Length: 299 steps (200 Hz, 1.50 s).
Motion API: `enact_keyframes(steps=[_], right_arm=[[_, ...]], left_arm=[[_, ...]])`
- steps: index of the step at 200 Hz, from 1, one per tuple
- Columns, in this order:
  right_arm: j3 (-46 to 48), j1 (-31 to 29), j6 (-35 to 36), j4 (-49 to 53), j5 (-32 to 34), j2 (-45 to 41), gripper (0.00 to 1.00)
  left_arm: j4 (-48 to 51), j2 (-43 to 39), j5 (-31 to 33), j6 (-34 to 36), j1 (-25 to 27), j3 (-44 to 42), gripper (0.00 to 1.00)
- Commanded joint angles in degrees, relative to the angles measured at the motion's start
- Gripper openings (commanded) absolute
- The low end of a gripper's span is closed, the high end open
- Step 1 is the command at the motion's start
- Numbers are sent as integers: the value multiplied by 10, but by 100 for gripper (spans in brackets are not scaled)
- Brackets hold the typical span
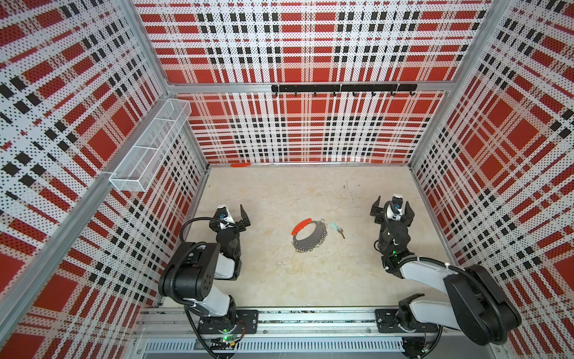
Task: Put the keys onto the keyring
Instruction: 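Raise both grippers from rest and move them toward the keyring, then lower the left gripper onto the silver keyring rim near the red handle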
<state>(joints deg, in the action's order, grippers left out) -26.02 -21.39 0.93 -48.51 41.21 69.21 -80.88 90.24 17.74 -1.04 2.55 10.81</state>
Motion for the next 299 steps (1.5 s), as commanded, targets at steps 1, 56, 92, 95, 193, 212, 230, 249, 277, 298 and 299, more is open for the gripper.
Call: enact_keyframes(steps=[1, 56, 92, 95, 193, 212, 230, 249, 277, 298, 299], right_arm=[[-66, -4, -151, 242, 19, -39, 100], [-36, 23, -322, 367, -88, -51, 100], [35, -17, -321, 213, -218, -26, 100], [34, -22, -310, 209, -214, -21, 100], [88, -29, -309, 96, -197, 20, 94], [43, -29, -310, 178, -210, 23, 97], [58, -29, -313, 143, -210, 32, 97], [58, -29, -315, 133, -214, 44, 96], [36, -29, -322, 179, -191, 54, 96], [40, -28, -348, 186, -162, 48, 94], [40, -28, -348, 186, -161, 47, 94]], left_arm=[[-2, 1, -8, 1, -6, 9, 98], [-20, 0, 16, 6, 7, -1, 98], [-127, -55, 217, 65, 94, -62, 98], [-121, -69, 247, 82, 109, -59, 98], [658, -268, 196, -257, 281, 292, 98], [658, -266, 18, -298, 207, 302, 98], [641, -258, -74, -309, 184, 301, 98], [648, -241, -29, -299, 245, 306, 98], [625, -173, 12, -344, 353, 306, 89], [576, -95, -22, -402, 403, 312, 73], [575, -92, -23, -404, 405, 313, 73]])
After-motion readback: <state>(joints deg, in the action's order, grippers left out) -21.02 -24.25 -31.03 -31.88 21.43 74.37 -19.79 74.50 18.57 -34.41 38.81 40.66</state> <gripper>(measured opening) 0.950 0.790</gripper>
